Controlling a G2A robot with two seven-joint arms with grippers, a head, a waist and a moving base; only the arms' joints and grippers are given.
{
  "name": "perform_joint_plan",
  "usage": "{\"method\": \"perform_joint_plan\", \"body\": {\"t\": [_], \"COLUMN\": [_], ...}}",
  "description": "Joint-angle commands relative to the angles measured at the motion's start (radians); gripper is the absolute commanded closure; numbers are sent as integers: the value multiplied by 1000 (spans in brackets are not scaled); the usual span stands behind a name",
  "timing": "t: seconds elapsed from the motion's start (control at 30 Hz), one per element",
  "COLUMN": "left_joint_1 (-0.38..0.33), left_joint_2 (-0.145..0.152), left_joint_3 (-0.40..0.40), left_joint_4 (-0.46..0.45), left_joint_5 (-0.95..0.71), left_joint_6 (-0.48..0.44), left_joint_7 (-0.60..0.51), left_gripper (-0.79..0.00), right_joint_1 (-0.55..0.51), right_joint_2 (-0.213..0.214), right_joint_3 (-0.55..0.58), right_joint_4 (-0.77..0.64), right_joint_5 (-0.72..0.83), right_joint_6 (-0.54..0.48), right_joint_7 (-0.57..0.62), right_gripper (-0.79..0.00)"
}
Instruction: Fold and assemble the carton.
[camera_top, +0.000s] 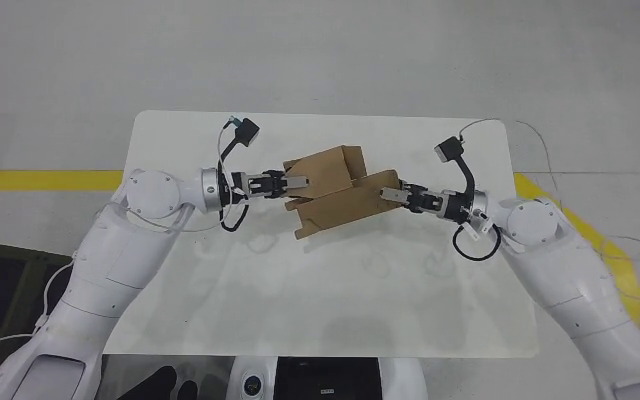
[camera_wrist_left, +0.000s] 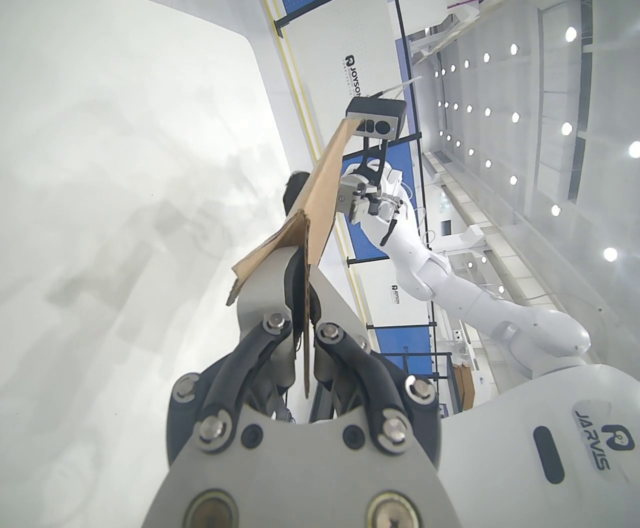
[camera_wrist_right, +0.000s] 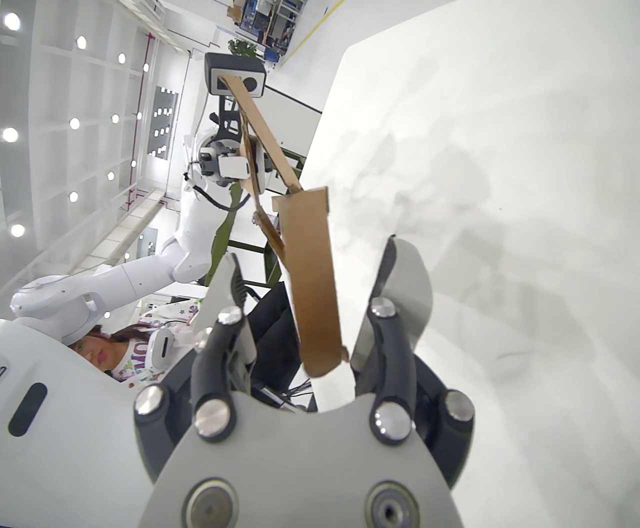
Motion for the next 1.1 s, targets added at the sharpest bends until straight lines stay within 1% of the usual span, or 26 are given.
{"method": "perform_joint_plan", "body": {"t": [0.0, 0.1, 0.2, 0.3, 0.4, 0.57, 0.63, 0.67, 0.77, 0.8, 0.9, 1.07], "left_joint_1": [3, 5, 8, 10, 10, 8, 9, 9, 8, 8, 5, 2], "left_joint_2": [3, 5, 6, 4, 3, 2, 1, 0, -1, -2, -3, -5], "left_joint_3": [-6, -6, -3, 2, 4, 15, 18, 21, 25, 26, 27, 26], "left_joint_4": [-11, -23, -29, -28, -29, -50, -55, -56, -52, -52, -55, -59], "left_joint_5": [15, 30, 37, 30, 12, -3, -6, -9, -13, -15, -26, -40], "left_joint_6": [-15, -36, -58, -81, -95, -120, -124, -124, -122, -122, -125, -127], "left_joint_7": [-28, -66, -92, -111, -126, -172, -180, -184, -182, -181, -182, -178], "left_gripper": [0, 0, 0, 0, 0, 0, 0, 0, 0, 0, 0, 0], "right_joint_1": [-16, -38, -43, -8, 32, 110, 128, 138, 154, 156, 158, 162], "right_joint_2": [9, 16, 15, 3, -15, -53, -61, -66, -72, -72, -74, -83], "right_joint_3": [37, 71, 67, 16, -41, -155, -176, -188, -203, -205, -215, -248], "right_joint_4": [-37, -85, -124, -127, -103, -54, -28, -9, 32, 36, 49, 53], "right_joint_5": [-24, -24, 32, 89, 123, 144, 151, 158, 184, 190, 224, 281], "right_joint_6": [-28, -82, -131, -164, -189, -208, -219, -226, -223, -224, -220, -221], "right_joint_7": [2, 18, 90, 188, 236, 222, 212, 204, 207, 206, 210, 210], "right_gripper": [-785, -785, -785, -785, -785, -785, -785, -763, -736, -714, -705, -625]}}
